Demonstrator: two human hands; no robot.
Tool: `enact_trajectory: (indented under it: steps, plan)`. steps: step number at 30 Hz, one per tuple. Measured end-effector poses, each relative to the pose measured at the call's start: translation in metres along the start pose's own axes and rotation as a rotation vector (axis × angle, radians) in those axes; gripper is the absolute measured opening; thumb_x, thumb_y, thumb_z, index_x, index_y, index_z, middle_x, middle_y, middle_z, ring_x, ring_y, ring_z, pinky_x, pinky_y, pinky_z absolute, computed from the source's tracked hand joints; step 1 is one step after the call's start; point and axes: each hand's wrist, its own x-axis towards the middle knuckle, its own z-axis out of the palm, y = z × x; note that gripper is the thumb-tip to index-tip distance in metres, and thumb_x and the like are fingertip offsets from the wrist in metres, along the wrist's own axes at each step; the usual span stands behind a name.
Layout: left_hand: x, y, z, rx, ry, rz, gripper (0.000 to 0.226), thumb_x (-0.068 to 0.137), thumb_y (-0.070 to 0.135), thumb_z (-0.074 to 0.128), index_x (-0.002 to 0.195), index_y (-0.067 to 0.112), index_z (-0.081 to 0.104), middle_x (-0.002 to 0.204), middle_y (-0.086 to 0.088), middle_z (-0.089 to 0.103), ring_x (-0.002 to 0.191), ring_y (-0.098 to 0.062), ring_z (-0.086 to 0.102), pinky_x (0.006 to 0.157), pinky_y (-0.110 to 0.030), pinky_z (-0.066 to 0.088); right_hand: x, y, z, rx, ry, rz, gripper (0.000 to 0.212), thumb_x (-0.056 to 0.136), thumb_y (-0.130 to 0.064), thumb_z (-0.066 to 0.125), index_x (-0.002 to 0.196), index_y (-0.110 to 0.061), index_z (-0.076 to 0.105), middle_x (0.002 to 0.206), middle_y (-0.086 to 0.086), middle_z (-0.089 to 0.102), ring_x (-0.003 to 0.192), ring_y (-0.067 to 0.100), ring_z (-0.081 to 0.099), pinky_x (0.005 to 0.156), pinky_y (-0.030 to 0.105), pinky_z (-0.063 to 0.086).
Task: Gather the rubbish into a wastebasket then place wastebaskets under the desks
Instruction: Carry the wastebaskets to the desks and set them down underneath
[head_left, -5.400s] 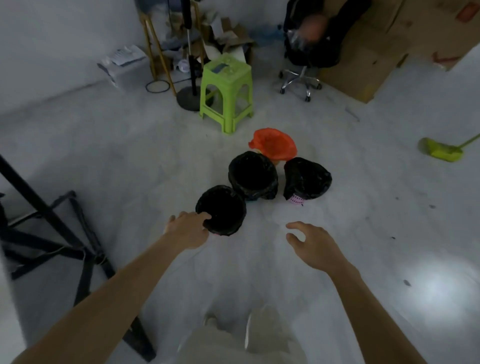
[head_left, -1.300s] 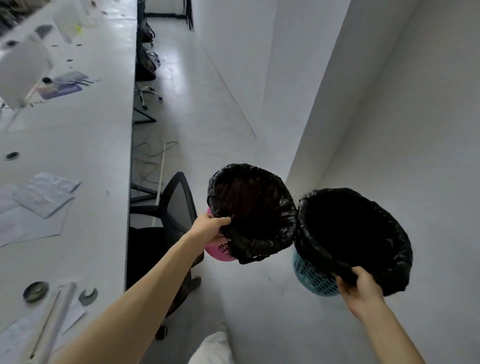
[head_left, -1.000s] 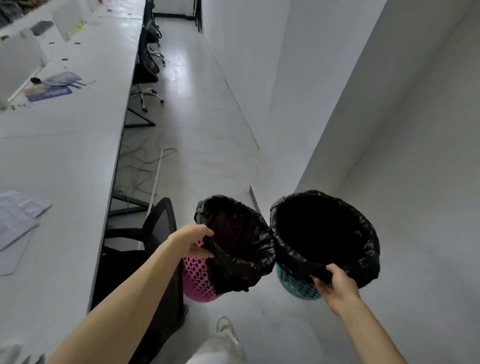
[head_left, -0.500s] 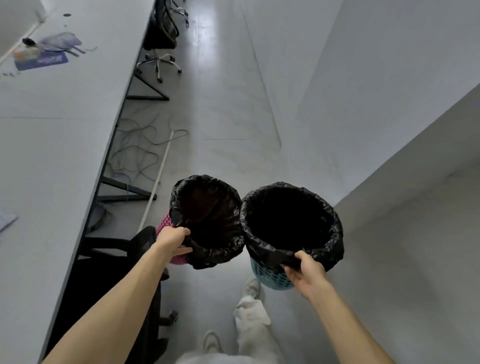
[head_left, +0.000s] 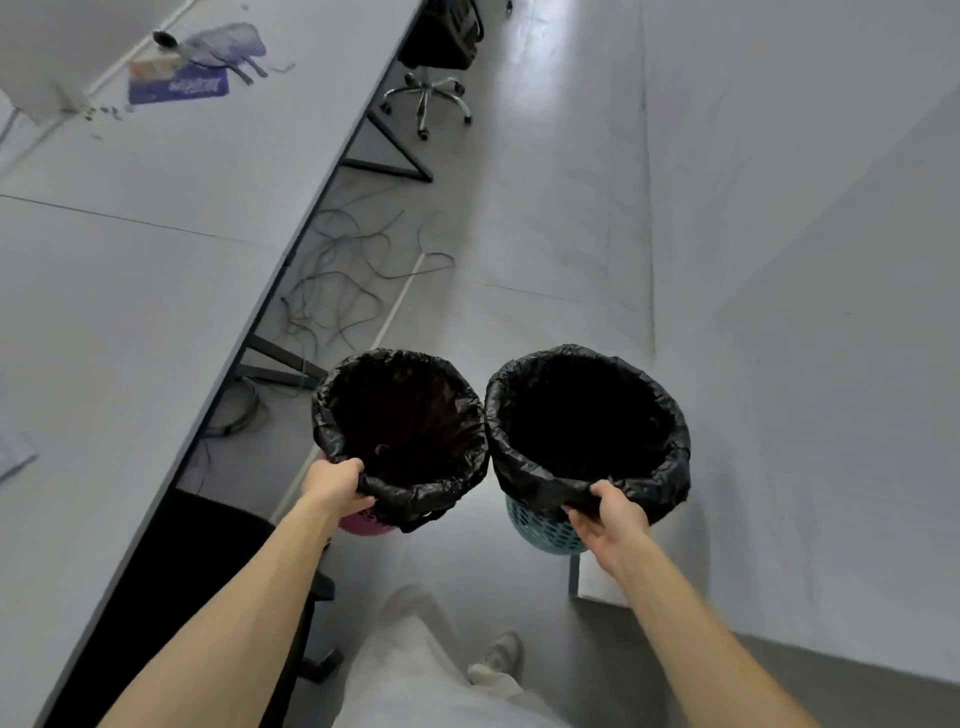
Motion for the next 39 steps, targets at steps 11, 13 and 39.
enact_trajectory:
  steps: [11,13,39]
  plan:
    - [0.158,0.096,0.039,0.13,0.03,-0.163,0.026,0.097,0.01,0.057,0.122,0.002,0.056,0.116,-0.017,0.063,0.098,-0.034,0.066,0.061,-0.037,0.057,0.121,-0.111,0.17,-0.067,0.068,0.043,0.014,0.097,-0.009,0.055,0.105,0.002,0.056,0.105,0.025,0.066,0.081,0.031,0.068,0.061,0.031,0.055]
    - [0.182,0.107,0.044,0.18,0.084,-0.137,0.023,0.097,0.013,0.057,0.118,0.003,0.058,0.109,-0.014,0.066,0.087,-0.03,0.067,0.07,-0.04,0.06,0.144,-0.122,0.194,-0.067,0.09,0.057,0.022,0.098,-0.009,0.054,0.117,0.003,0.054,0.11,0.026,0.065,0.083,0.031,0.068,0.064,0.032,0.055]
    - [0.613,-0.035,0.164,-0.007,0.346,-0.365,0.039,0.094,0.009,0.056,0.133,0.013,0.053,0.124,-0.011,0.063,0.102,-0.034,0.065,0.077,-0.047,0.06,0.542,-0.032,0.331,-0.354,0.162,-0.018,0.033,0.092,-0.015,0.056,0.12,0.003,0.055,0.107,0.021,0.072,0.066,0.019,0.075,0.05,0.021,0.054]
